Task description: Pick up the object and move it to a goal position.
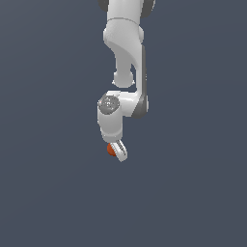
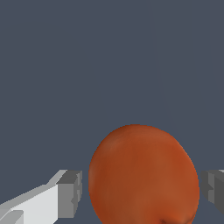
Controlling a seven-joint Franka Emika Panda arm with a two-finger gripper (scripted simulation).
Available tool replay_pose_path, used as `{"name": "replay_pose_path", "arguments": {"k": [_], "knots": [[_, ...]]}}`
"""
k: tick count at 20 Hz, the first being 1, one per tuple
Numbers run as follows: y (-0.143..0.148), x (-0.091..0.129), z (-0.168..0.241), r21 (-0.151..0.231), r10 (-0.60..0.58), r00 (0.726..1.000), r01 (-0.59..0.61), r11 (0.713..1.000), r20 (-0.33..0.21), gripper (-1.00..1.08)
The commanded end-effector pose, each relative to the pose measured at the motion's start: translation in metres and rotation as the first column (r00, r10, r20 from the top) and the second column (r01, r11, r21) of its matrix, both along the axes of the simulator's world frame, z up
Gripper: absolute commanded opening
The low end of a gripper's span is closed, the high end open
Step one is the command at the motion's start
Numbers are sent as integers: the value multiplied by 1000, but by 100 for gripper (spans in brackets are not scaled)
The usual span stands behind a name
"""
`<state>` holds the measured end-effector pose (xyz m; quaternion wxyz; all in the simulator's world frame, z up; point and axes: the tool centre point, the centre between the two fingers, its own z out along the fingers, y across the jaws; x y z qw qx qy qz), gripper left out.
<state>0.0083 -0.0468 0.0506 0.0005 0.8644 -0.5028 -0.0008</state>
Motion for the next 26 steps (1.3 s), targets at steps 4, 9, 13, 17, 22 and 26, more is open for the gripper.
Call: {"name": "replay_pose_path", "arguments": {"k": [4, 9, 13, 17, 22, 26], "knots": [[0, 1, -4, 0, 0, 1000, 0, 1000, 2, -100], [0, 1, -4, 0, 0, 1000, 0, 1000, 2, -100], [0, 2, -3, 1, 0, 1000, 0, 1000, 3, -100], [1, 0, 0, 1, 0, 1000, 0, 1000, 3, -100], [5, -8, 12, 1, 0, 1000, 0, 1000, 3, -100], [10, -18, 29, 1, 0, 1000, 0, 1000, 3, -100]]}}
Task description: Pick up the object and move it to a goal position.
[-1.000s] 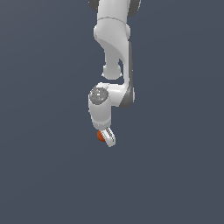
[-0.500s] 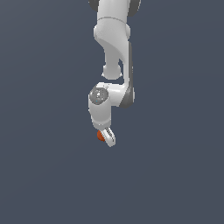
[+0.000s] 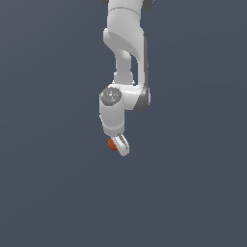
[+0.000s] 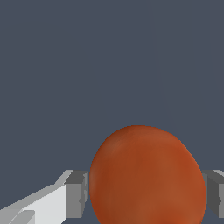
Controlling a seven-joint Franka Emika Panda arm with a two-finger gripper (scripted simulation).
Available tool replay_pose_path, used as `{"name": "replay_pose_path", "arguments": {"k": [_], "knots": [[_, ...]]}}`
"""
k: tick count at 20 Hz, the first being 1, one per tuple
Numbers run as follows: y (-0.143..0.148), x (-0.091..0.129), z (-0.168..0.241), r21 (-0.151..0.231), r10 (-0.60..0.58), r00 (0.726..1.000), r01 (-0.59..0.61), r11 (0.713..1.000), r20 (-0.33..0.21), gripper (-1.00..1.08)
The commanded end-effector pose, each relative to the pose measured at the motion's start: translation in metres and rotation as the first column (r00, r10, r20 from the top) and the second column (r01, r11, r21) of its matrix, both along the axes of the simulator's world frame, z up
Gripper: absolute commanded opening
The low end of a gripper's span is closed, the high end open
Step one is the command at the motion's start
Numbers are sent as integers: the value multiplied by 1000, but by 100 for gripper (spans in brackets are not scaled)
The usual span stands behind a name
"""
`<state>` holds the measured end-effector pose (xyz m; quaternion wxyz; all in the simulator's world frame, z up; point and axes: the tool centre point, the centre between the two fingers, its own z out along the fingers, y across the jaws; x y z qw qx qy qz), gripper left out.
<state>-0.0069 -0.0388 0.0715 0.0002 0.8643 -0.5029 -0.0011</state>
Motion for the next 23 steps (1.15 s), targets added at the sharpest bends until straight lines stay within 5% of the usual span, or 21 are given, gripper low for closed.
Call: {"name": "replay_pose_path", "arguments": {"k": [1, 13, 23], "knots": [[4, -6, 13, 0, 0, 1000, 0, 1000, 3, -100], [23, -46, 80, 1, 0, 1000, 0, 1000, 2, -100], [29, -56, 100, -1, 0, 1000, 0, 1000, 2, -100]]}}
